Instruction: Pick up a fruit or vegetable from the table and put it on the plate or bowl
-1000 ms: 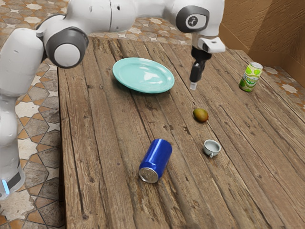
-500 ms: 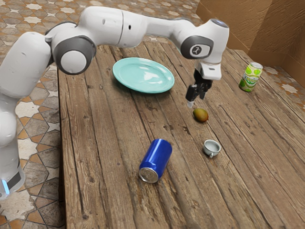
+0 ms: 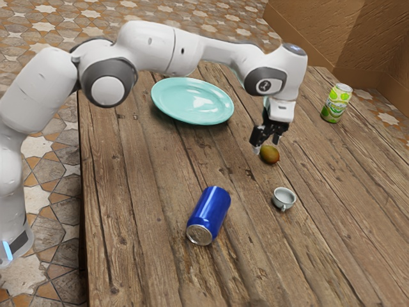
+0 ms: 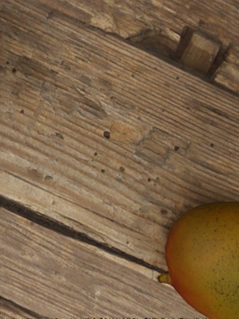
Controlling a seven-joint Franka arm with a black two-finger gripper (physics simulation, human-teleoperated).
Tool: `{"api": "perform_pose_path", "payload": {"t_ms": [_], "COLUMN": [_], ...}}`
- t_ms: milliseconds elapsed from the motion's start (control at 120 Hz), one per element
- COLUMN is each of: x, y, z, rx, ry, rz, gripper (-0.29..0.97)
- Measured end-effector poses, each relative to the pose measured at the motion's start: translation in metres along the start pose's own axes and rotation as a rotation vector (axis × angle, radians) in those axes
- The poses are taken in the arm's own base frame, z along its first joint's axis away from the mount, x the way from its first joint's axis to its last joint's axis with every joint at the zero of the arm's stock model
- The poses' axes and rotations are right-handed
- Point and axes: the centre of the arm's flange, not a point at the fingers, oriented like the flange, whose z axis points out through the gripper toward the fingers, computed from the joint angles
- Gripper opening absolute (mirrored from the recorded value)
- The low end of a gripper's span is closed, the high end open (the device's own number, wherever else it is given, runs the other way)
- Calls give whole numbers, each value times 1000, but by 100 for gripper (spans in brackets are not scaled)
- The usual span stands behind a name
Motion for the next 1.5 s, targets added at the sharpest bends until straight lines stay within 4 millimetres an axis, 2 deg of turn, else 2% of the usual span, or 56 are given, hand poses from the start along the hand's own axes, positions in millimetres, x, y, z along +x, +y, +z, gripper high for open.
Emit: {"api": "perform_pose_path", "payload": {"t_ms": [517, 817, 1175, 1500], "x": [-4, -17, -14, -11], "y": [-18, -26, -29, -31], "z": [25, 33, 50, 62], "rx": [59, 72, 74, 77], "ry": [26, 21, 25, 28], "rz": [40, 33, 41, 38], "gripper": [68, 68, 67, 36]}}
